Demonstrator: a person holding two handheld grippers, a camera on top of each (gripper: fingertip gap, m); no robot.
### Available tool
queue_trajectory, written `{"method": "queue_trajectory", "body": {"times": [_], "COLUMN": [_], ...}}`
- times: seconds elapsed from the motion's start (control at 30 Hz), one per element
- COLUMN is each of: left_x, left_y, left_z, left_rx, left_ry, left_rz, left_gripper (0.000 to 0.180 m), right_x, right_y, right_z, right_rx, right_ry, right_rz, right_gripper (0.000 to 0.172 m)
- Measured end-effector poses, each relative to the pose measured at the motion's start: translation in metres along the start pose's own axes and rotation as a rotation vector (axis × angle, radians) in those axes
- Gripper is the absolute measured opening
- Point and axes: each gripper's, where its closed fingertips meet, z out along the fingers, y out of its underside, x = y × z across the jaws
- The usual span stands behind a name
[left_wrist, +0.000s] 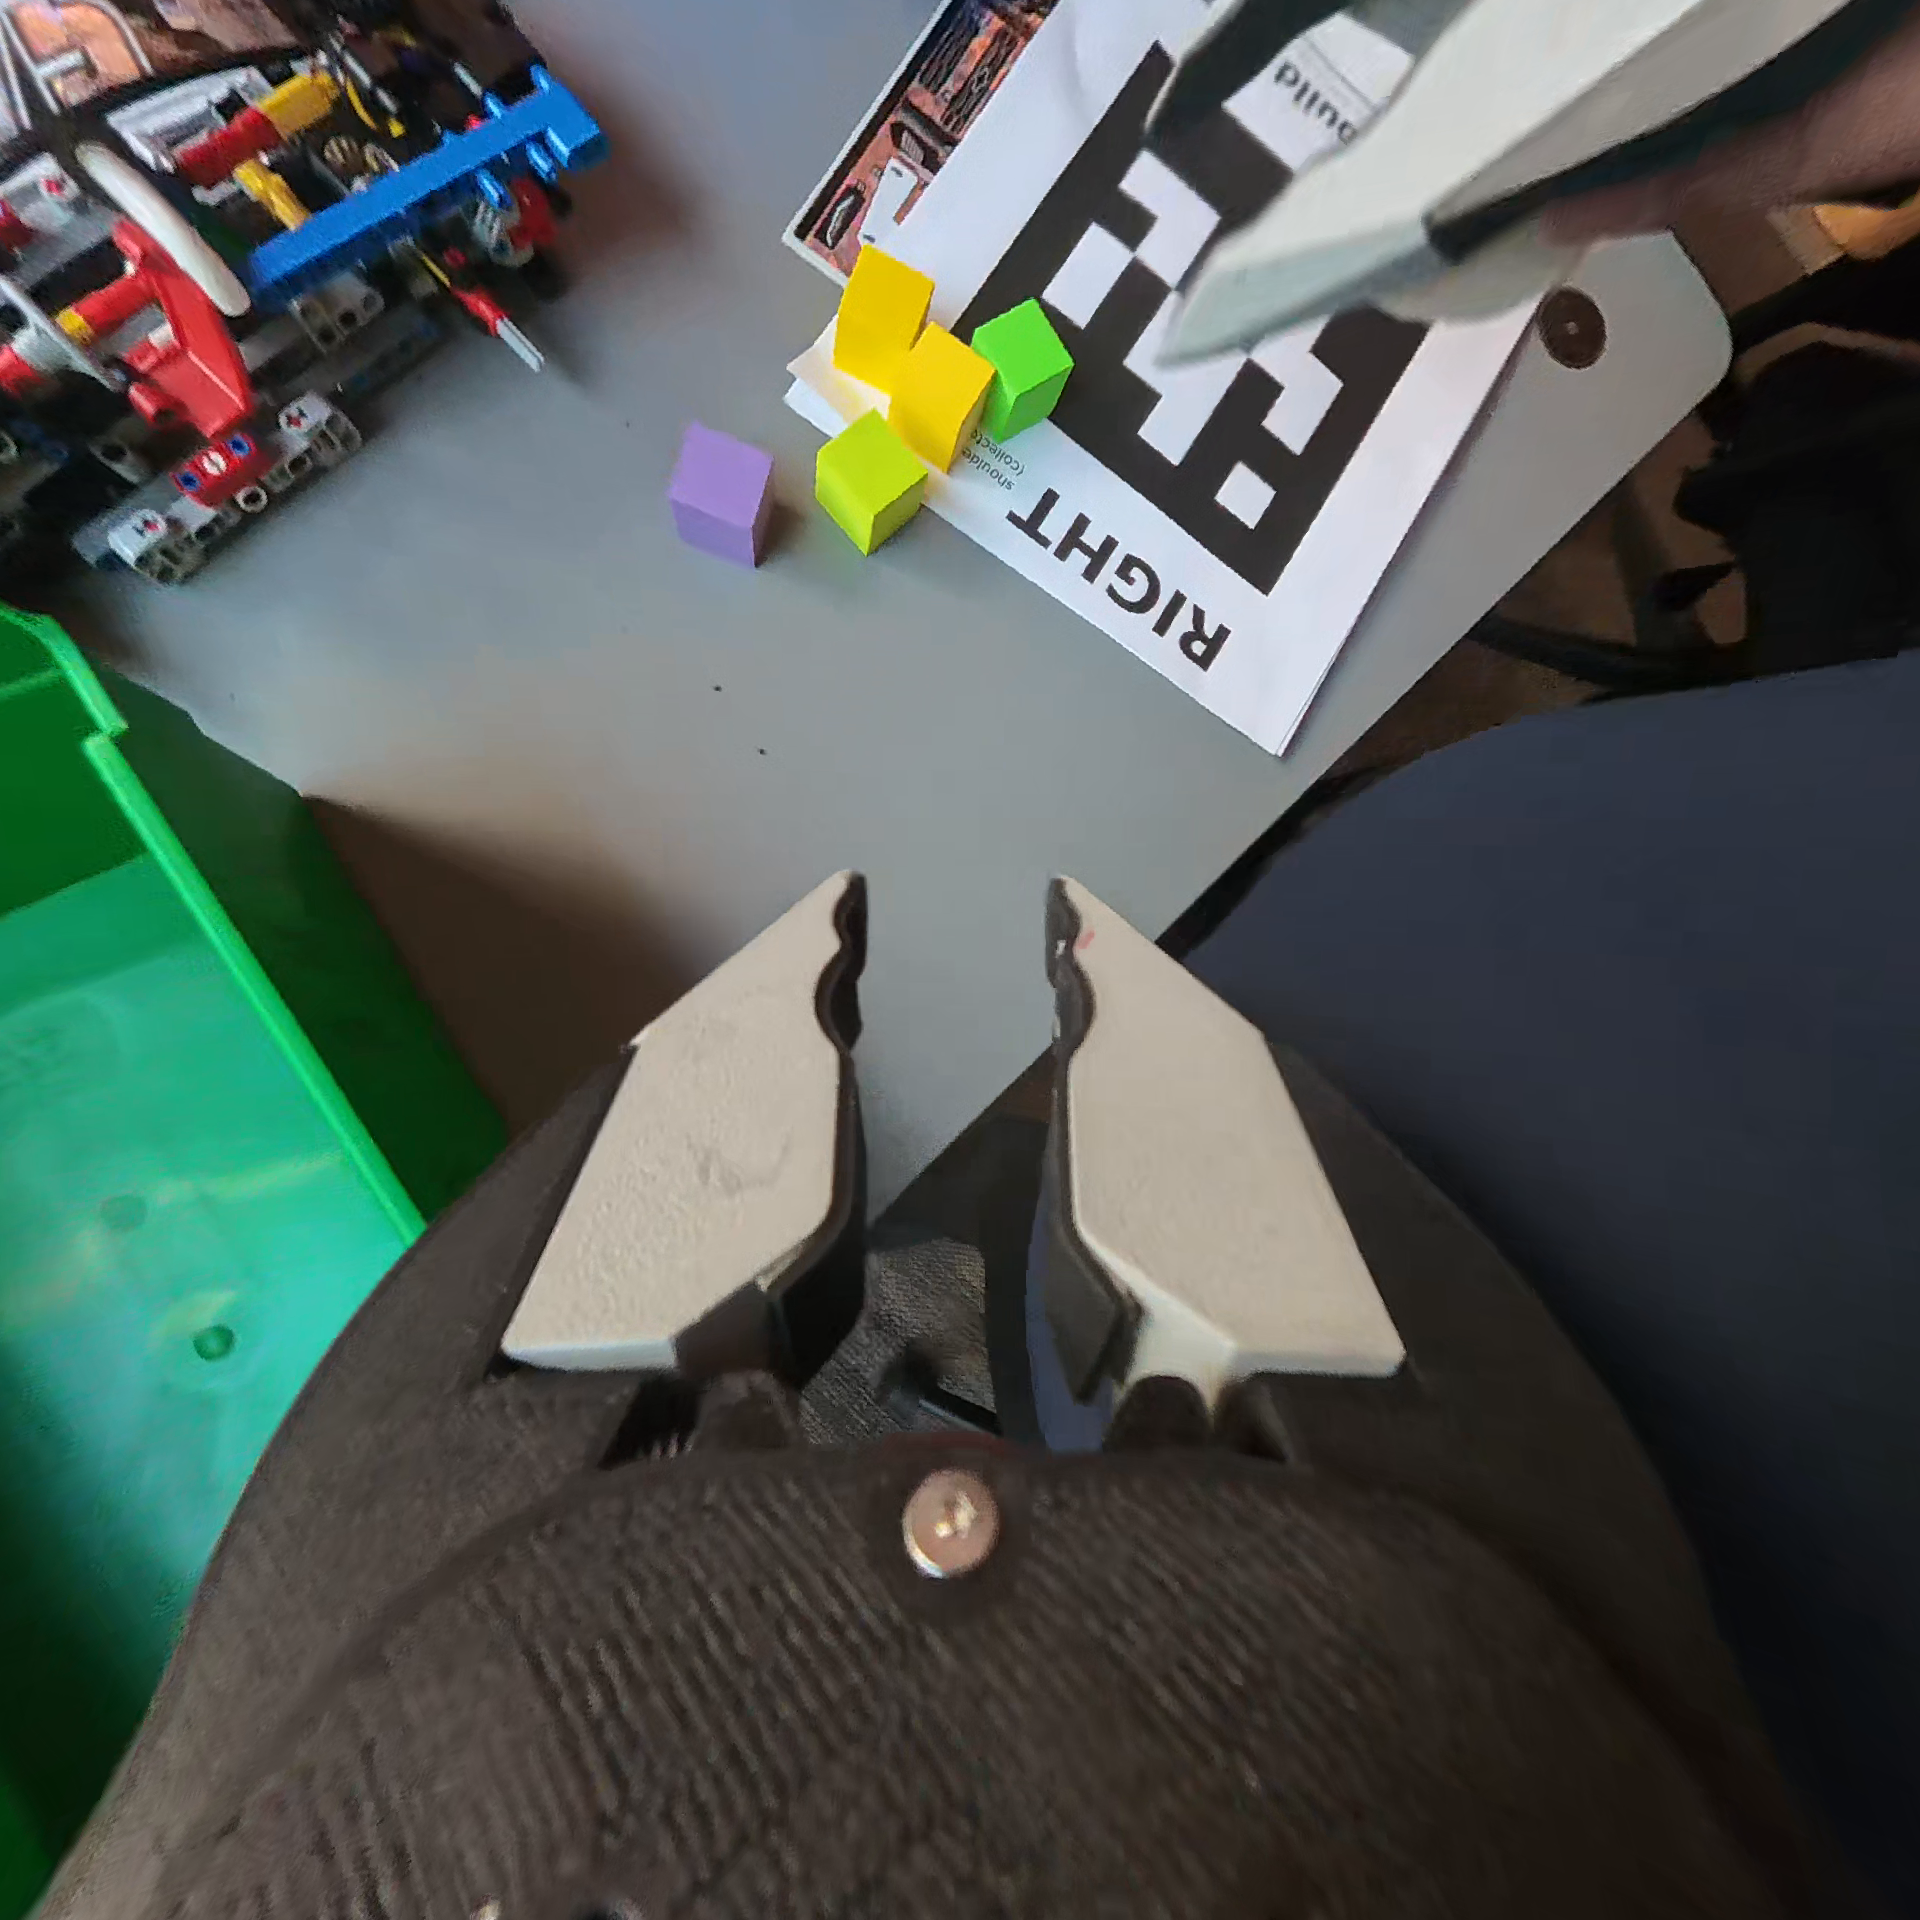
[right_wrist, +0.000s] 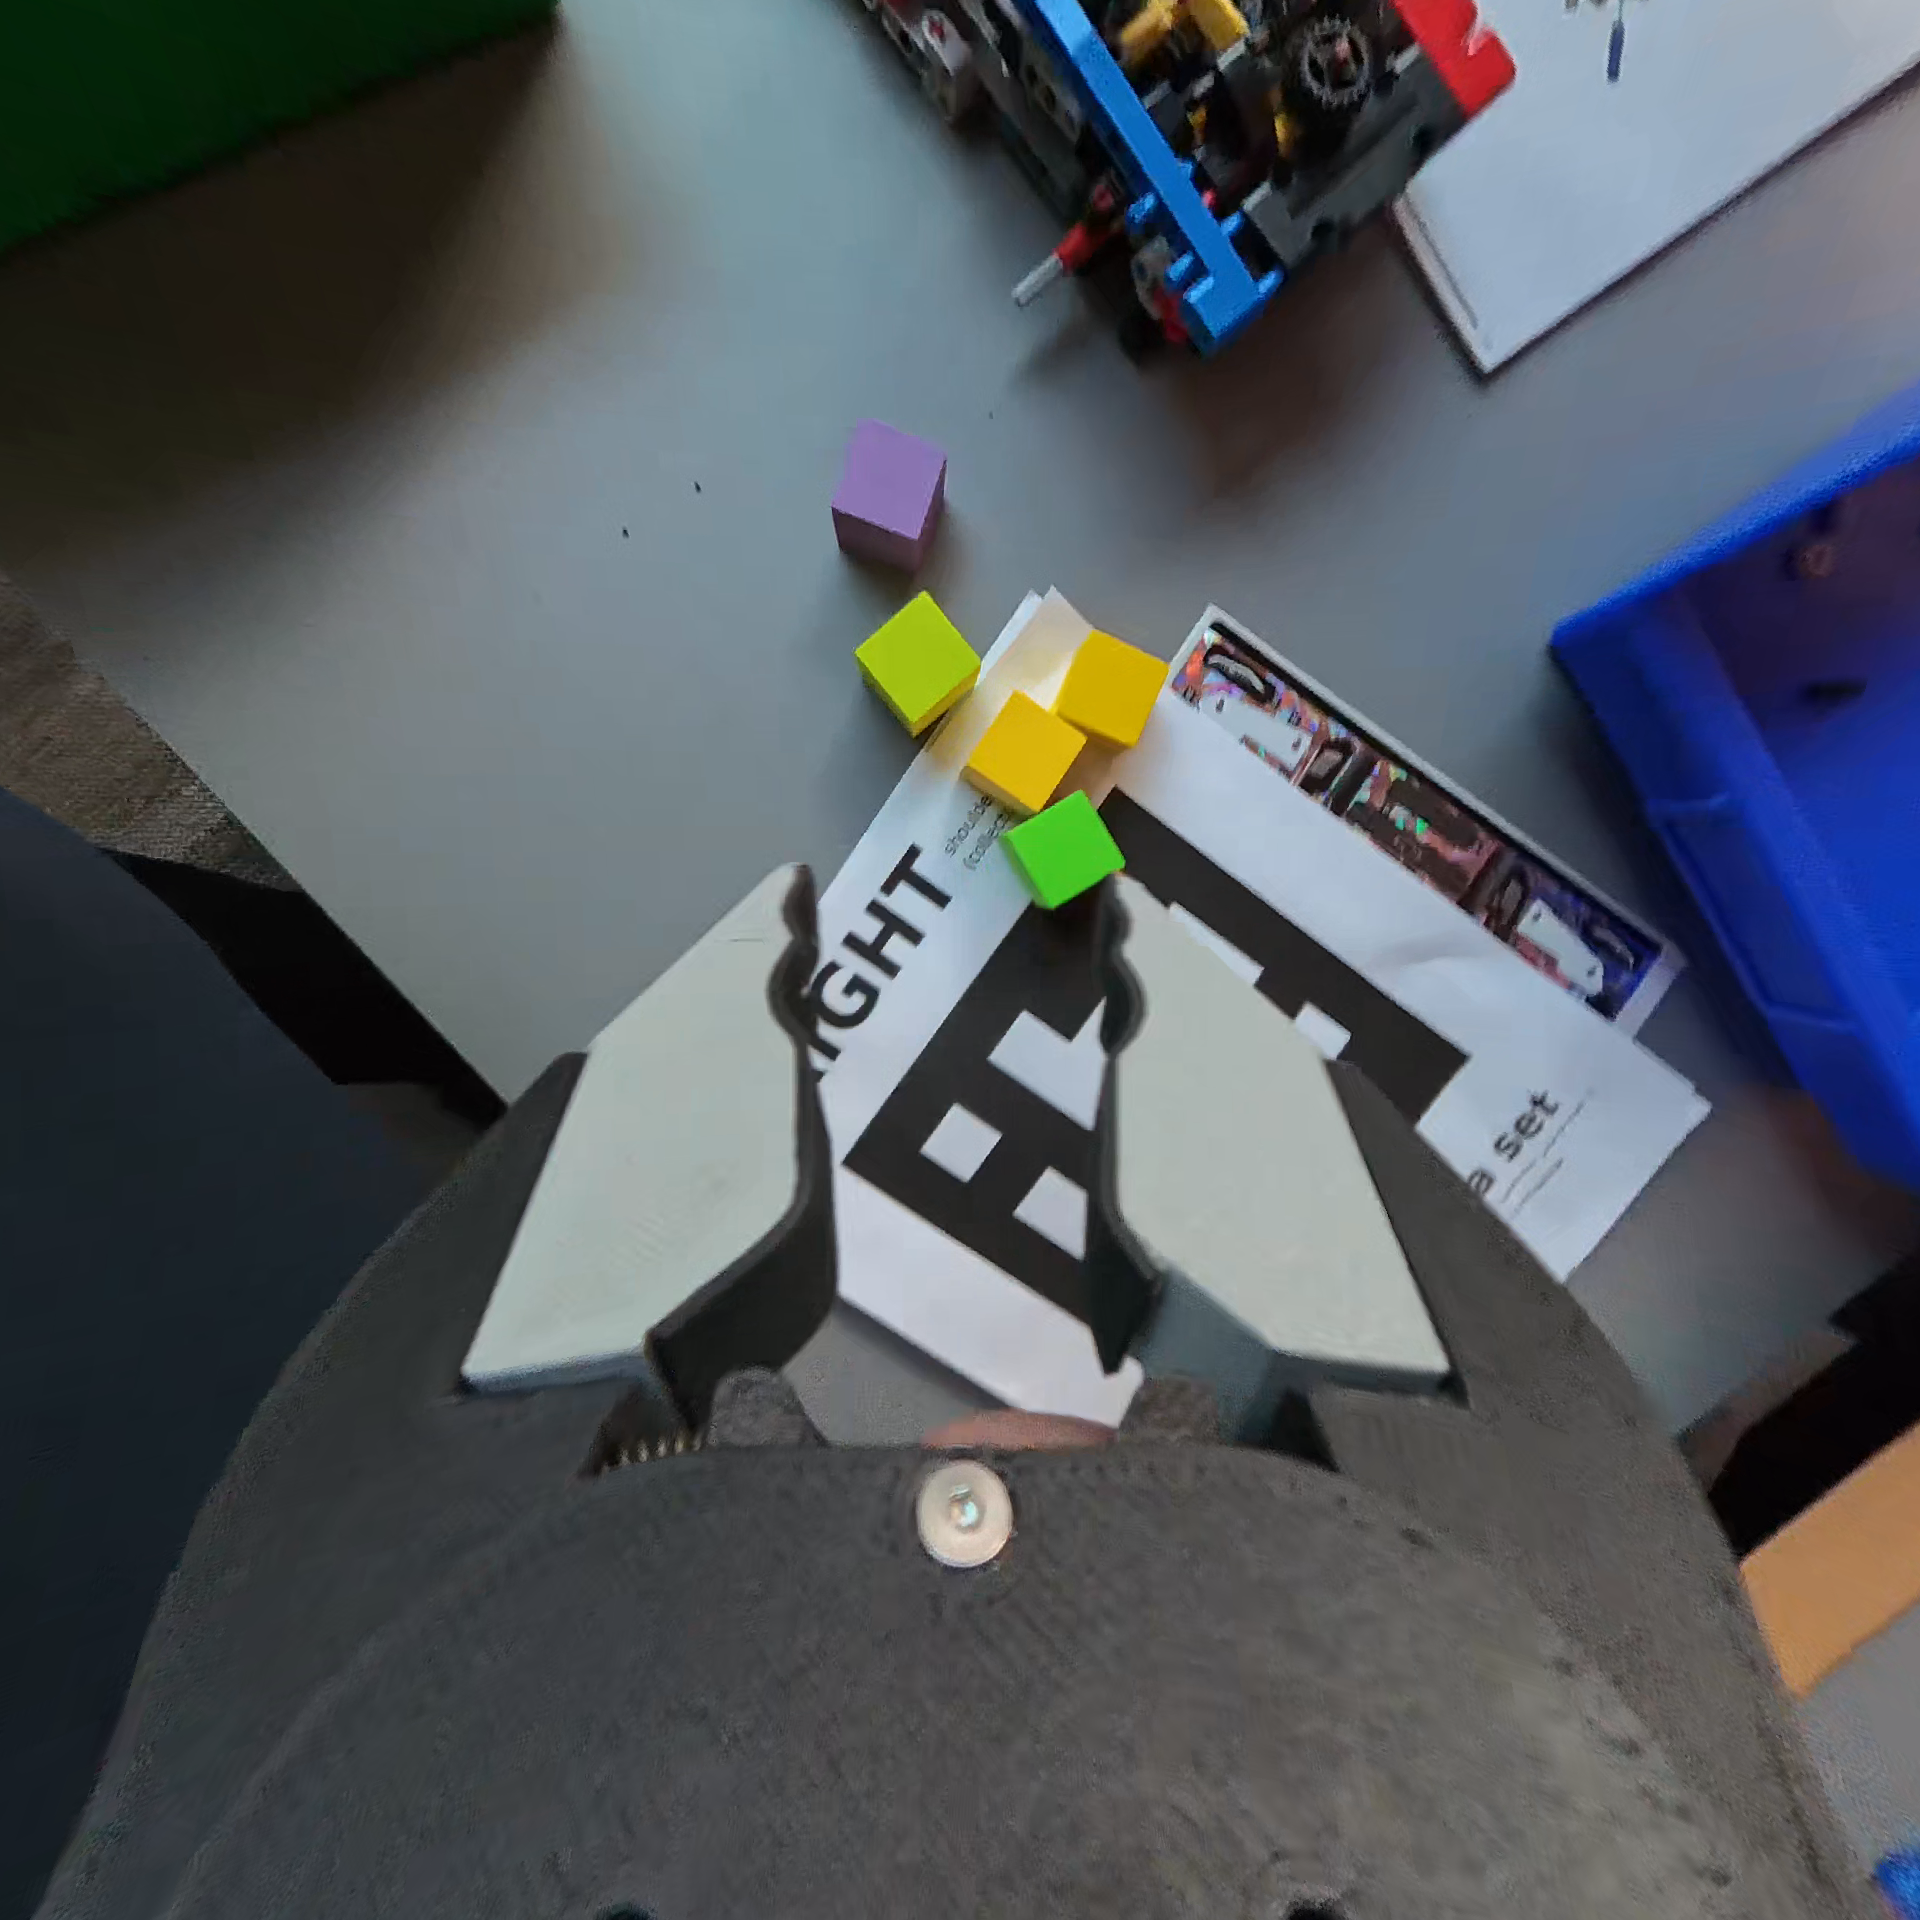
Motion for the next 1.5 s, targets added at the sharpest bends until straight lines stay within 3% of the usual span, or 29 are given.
{"method": "queue_trajectory", "body": {"times": [0.1, 0.13, 0.17, 0.2, 0.23, 0.33, 0.37, 0.4, 0.43, 0.47, 0.5, 0.53, 0.83, 1.13, 1.3, 1.5], "left_x": [-0.007, -0.009, -0.009, -0.008, -0.004, -0.003, -0.001, 0.001, 0.003, 0.005, 0.007, 0.009, 0.017, 0.004, -0.018, -0.052], "left_y": [-0.002, -0.003, -0.005, -0.007, -0.009, -0.016, -0.019, -0.021, -0.022, -0.021, -0.018, -0.017, -0.032, -0.057, -0.064, -0.065], "left_z": [0.000, 0.001, 0.002, 0.002, 0.002, 0.007, 0.008, 0.010, 0.013, 0.016, 0.020, 0.023, 0.048, 0.088, 0.106, 0.123], "left_rx": [0.020, 0.026, 0.034, 0.047, 0.071, 0.077, 0.084, 0.085, 0.074, 0.048, 0.021, 0.001, -0.052, -0.200, -0.300, -0.396], "left_ry": [0.016, 0.021, 0.035, 0.058, 0.089, 0.095, 0.104, 0.114, 0.124, 0.135, 0.147, 0.150, 0.061, -0.123, -0.193, -0.221], "left_rz": [0.062, 0.078, 0.096, 0.118, 0.151, 0.198, 0.205, 0.205, 0.200, 0.195, 0.189, 0.182, 0.114, 0.032, 0.087, 0.256], "left_gripper": [0.056, 0.061, 0.059, 0.035, 0.000, 0.000, 0.000, 0.001, 0.021, 0.032, 0.032, 0.032, 0.033, 0.029, 0.030, 0.035], "right_x": [-0.014, -0.020, -0.029, -0.039, -0.047, -0.060, -0.061, -0.059, -0.056, -0.053, -0.051, -0.050, -0.013, 0.049, 0.072, 0.093], "right_y": [0.007, 0.009, 0.013, 0.015, 0.017, 0.024, 0.026, 0.027, 0.029, 0.030, 0.030, 0.027, 0.037, 0.101, 0.142, 0.154], "right_z": [-0.009, -0.012, -0.016, -0.020, -0.022, -0.030, -0.033, -0.035, -0.037, -0.038, -0.040, -0.042, -0.030, -0.035, -0.044, -0.055], "right_rx": [-0.030, -0.042, -0.060, -0.063, -0.070, -0.087, -0.083, -0.084, -0.089, -0.088, -0.076, -0.050, 0.055, 0.131, 0.115, 0.135], "right_ry": [0.067, 0.081, 0.072, 0.055, 0.052, 0.072, 0.088, 0.108, 0.122, 0.123, 0.115, 0.093, 0.011, -0.121, -0.184, -0.125], "right_rz": [0.039, 0.045, 0.047, 0.045, 0.051, 0.077, 0.093, 0.115, 0.137, 0.154, 0.167, 0.173, 0.156, 0.158, 0.239, 0.350], "right_gripper": [0.060, 0.055, 0.017, 0.000, 0.000, 0.001, 0.012, 0.036, 0.046, 0.044, 0.028, 0.000, 0.009, 0.007, 0.007, 0.007]}}
